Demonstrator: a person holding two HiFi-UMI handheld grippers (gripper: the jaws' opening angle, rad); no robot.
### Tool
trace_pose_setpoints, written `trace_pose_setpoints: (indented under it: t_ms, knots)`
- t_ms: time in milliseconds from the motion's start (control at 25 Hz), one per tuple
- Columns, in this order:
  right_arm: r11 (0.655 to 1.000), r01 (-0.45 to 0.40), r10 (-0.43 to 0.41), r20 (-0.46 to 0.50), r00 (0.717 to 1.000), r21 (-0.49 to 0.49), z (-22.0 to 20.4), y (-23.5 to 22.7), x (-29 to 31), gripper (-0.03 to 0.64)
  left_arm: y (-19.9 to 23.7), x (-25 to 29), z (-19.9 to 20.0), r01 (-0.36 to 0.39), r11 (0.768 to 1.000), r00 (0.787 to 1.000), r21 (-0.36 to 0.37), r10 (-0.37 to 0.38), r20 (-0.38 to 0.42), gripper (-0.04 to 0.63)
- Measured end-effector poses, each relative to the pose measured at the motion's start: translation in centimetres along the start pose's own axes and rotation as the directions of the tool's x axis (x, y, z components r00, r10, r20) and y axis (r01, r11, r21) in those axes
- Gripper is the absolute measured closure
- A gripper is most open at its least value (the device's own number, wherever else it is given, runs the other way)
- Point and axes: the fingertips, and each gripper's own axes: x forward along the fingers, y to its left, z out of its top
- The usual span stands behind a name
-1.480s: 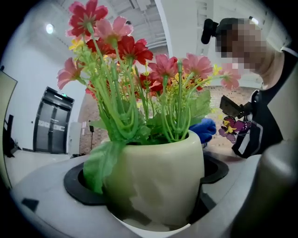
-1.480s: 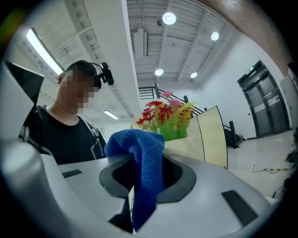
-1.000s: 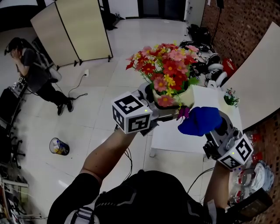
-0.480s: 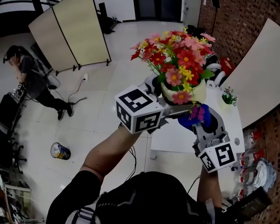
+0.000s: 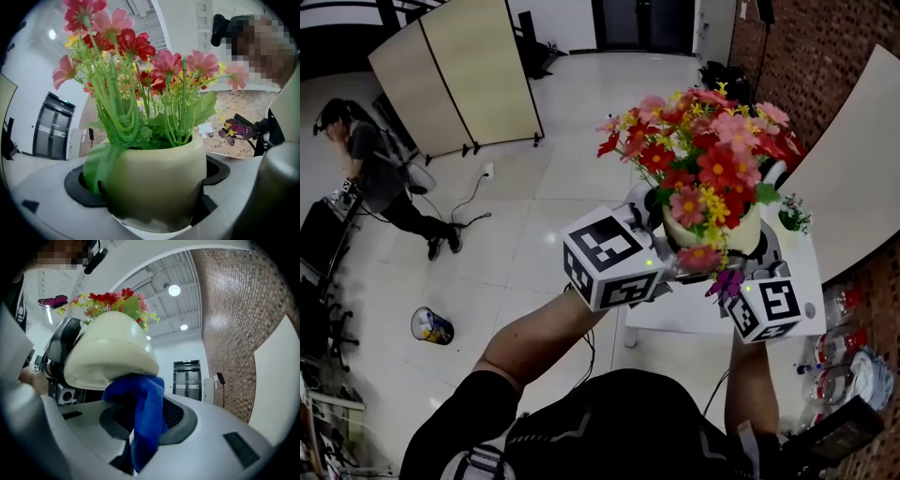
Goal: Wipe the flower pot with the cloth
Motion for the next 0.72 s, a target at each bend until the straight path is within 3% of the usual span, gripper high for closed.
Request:
trace_pose_setpoints:
  t_ms: [400, 720]
  knots:
    - [0.999, 0.047, -0.048, 0.041, 0.998, 0.010, 1.1, 2.3, -4.1, 0.528, 6.0, -1.4, -0.4, -0.141, 0.989, 0.990, -0.052, 0.141, 0.001, 0.008]
    - [1.000, 0.019, -0.020, -0.025, 0.999, -0.023, 0.4, 2.2, -1.8, 0.527, 2.7, -0.7, -0.5, -0.049, 0.997, 0.999, -0.052, 0.050, 0.019, 0.008]
